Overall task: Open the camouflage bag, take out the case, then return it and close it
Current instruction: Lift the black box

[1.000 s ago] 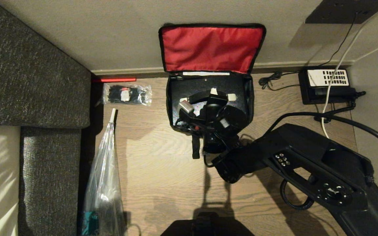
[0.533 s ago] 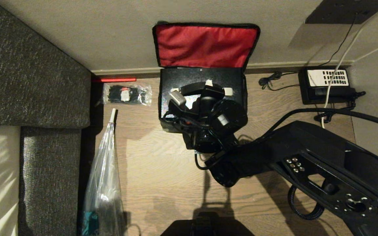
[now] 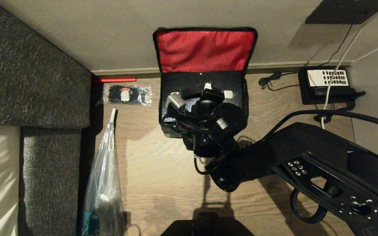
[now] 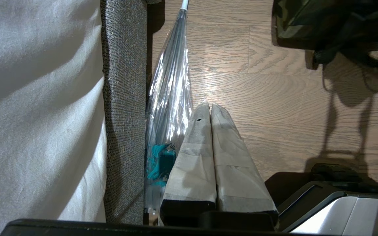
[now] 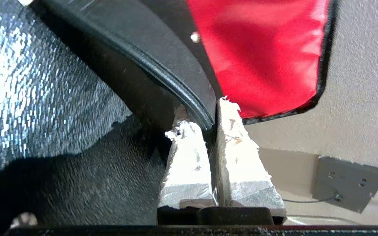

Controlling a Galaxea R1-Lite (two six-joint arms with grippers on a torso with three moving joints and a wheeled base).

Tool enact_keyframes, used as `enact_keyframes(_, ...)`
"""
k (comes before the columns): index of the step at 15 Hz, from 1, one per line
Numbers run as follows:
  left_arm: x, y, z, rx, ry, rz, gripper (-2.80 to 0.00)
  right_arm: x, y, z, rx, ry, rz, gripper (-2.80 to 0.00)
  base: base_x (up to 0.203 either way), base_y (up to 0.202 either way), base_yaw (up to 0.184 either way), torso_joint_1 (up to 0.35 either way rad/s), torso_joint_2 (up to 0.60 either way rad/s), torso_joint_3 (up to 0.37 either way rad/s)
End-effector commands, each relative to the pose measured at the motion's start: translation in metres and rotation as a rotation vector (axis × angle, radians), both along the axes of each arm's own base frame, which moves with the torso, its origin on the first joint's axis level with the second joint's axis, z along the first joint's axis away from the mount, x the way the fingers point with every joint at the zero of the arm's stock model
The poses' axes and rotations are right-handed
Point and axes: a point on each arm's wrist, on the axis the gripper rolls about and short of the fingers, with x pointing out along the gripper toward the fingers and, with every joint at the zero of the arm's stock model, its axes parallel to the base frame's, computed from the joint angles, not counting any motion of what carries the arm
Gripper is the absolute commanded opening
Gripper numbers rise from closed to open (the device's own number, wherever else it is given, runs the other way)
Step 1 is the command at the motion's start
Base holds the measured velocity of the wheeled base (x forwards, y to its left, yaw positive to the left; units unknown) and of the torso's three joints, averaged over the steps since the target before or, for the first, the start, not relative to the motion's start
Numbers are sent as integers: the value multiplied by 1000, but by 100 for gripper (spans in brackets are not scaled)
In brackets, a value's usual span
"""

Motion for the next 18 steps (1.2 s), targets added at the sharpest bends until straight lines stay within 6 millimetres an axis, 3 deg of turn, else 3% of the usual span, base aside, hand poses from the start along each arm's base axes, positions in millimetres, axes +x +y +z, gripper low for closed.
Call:
enact_keyframes(1, 0, 0, -1, -1, 2, 1, -280, -2, 0, -14, 4, 34, 17, -280, 0, 0, 0, 0, 0, 0)
enact_keyframes(8, 0, 0, -1, -1, 2, 1, -280, -10, 19, -41, 57, 73, 98, -280, 0, 0, 0, 0, 0, 0)
enact_keyframes(15, 0, 0, -1, -1, 2, 1, -280, -12, 15, -45, 138, 97, 145, -280, 0, 0, 0, 0, 0, 0)
enact_keyframes(18, 0, 0, -1, -1, 2, 1, -280, -16, 10, -33, 162, 104, 159, -280, 0, 0, 0, 0, 0, 0)
